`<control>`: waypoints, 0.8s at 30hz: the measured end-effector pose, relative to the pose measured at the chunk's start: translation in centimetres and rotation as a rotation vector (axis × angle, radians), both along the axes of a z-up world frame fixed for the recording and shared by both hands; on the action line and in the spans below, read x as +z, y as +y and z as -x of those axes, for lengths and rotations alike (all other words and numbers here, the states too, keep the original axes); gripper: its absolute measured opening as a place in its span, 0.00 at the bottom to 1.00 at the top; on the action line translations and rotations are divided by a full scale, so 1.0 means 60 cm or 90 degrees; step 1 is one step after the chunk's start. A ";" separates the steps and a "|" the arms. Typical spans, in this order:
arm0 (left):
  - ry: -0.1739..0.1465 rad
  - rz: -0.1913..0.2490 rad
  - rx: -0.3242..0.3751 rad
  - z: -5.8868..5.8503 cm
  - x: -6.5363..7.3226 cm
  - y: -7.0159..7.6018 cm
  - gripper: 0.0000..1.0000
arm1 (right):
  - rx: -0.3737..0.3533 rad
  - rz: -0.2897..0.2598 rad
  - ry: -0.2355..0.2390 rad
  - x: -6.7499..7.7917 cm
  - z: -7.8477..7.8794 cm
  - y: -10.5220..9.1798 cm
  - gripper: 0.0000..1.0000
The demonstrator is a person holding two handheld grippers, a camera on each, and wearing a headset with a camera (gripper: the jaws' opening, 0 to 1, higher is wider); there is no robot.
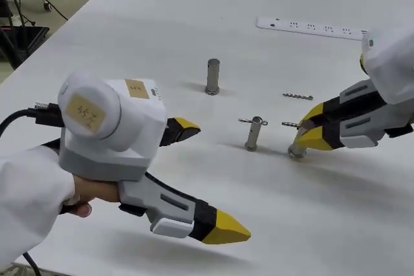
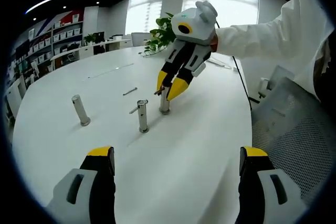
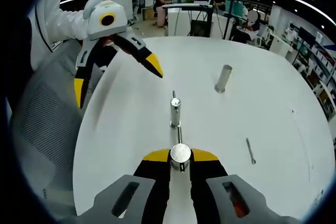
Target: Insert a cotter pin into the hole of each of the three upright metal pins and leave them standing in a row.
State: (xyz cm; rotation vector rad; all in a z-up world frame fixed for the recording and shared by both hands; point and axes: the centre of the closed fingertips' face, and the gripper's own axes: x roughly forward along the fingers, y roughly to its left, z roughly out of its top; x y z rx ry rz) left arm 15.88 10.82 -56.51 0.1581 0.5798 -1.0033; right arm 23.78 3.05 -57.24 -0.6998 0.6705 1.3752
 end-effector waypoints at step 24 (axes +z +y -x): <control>0.022 -0.039 -0.013 0.013 -0.027 0.005 0.99 | 0.024 0.000 -0.013 -0.009 0.004 -0.003 0.10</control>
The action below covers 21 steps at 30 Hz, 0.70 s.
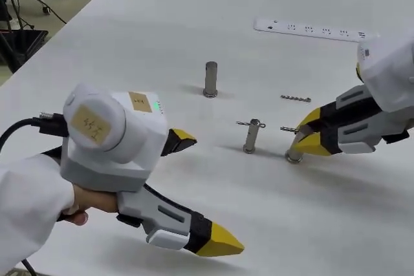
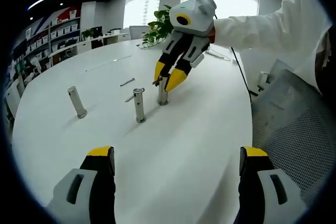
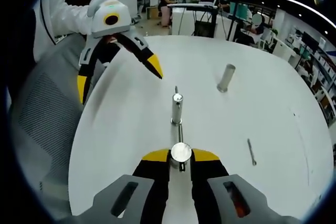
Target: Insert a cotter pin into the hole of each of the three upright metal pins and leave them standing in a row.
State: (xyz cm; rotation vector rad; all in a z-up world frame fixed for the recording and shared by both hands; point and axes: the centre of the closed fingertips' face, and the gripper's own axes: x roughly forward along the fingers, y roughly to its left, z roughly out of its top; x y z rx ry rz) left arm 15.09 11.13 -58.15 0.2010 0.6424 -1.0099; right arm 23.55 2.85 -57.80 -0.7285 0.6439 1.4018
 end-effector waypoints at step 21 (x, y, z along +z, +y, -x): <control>-0.015 0.021 0.040 -0.008 0.036 0.017 0.98 | -0.143 -0.156 -0.010 0.129 0.037 -0.020 0.48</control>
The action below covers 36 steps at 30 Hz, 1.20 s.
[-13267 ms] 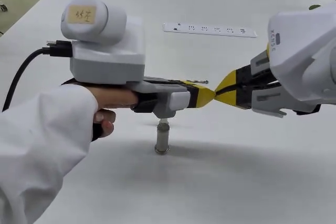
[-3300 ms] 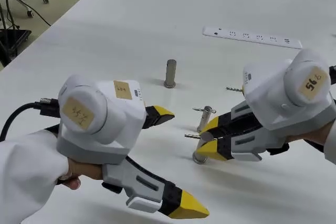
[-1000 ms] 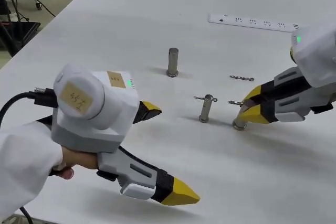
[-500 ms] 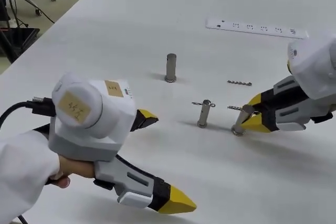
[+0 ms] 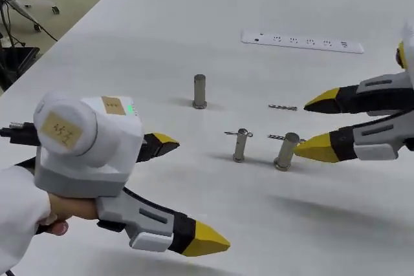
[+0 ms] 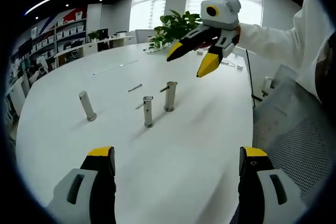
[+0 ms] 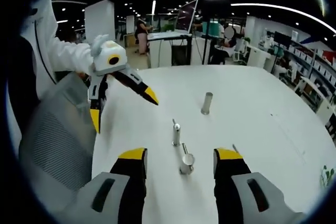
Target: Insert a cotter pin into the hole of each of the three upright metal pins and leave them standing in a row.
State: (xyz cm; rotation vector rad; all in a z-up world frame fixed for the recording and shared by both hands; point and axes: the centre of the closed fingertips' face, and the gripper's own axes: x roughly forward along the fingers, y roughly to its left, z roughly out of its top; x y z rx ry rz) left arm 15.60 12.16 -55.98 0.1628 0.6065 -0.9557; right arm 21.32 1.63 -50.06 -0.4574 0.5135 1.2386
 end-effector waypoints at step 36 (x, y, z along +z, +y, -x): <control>-0.050 0.113 0.115 -0.070 0.084 0.035 0.98 | -0.265 -0.159 0.088 0.009 0.077 -0.066 0.98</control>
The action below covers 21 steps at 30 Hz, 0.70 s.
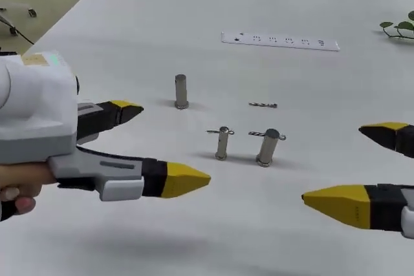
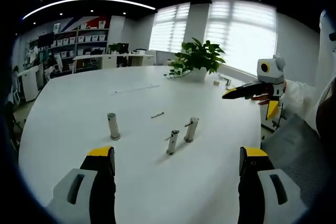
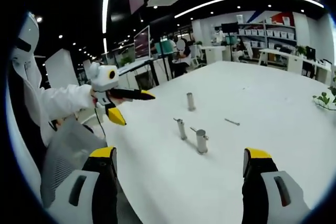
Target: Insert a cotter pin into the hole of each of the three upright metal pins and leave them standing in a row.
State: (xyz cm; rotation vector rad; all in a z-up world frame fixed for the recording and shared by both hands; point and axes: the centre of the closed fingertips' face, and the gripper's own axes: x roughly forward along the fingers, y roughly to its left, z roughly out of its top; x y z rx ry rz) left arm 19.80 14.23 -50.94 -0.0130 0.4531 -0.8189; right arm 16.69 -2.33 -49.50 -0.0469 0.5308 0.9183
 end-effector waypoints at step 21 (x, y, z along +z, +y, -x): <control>-0.085 -0.008 0.136 -0.171 0.018 0.039 0.86 | -0.035 0.022 0.035 -0.023 0.027 -0.031 0.97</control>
